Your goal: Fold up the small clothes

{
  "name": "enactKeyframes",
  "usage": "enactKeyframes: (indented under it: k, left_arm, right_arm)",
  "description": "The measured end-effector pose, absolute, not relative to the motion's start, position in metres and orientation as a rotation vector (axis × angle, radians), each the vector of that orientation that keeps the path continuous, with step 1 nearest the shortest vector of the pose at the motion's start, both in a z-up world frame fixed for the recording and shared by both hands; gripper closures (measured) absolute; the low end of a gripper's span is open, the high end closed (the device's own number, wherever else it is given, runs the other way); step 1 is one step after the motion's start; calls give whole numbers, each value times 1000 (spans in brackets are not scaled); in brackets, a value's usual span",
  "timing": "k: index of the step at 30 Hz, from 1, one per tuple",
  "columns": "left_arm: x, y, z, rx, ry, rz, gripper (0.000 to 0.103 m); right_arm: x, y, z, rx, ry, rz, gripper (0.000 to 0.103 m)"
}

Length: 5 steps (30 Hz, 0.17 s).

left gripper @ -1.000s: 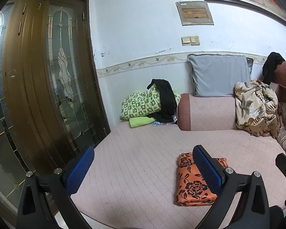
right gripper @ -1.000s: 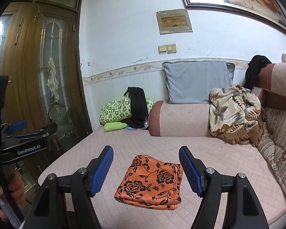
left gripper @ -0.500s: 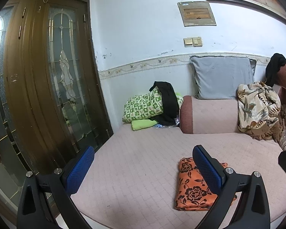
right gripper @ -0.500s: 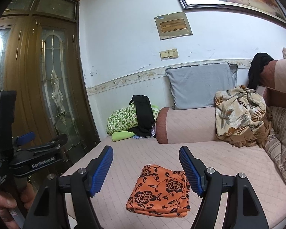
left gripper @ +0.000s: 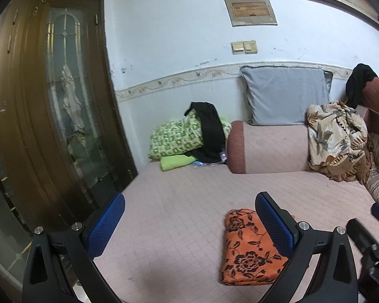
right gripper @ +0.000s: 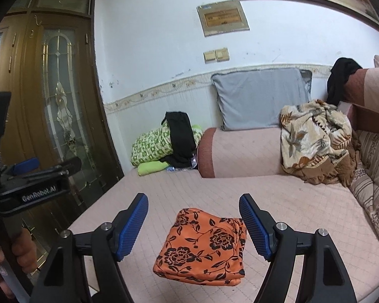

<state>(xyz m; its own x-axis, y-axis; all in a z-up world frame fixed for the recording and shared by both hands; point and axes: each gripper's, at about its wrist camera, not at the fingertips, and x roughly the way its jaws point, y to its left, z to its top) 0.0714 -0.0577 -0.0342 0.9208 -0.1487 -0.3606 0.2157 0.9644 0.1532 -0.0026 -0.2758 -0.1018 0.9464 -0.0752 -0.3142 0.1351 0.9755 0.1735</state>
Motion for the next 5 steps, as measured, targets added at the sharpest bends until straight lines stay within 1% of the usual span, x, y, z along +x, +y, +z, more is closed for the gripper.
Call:
enactKeyframes:
  k: [3, 5]
  left_arm:
    - [93, -61, -45, 150, 389, -276, 0]
    - [124, -57, -61, 106, 446, -280, 0]
  right_arm:
    - [15, -289, -117, 191, 331, -117, 25]
    - [34, -311, -133, 187, 352, -168, 24]
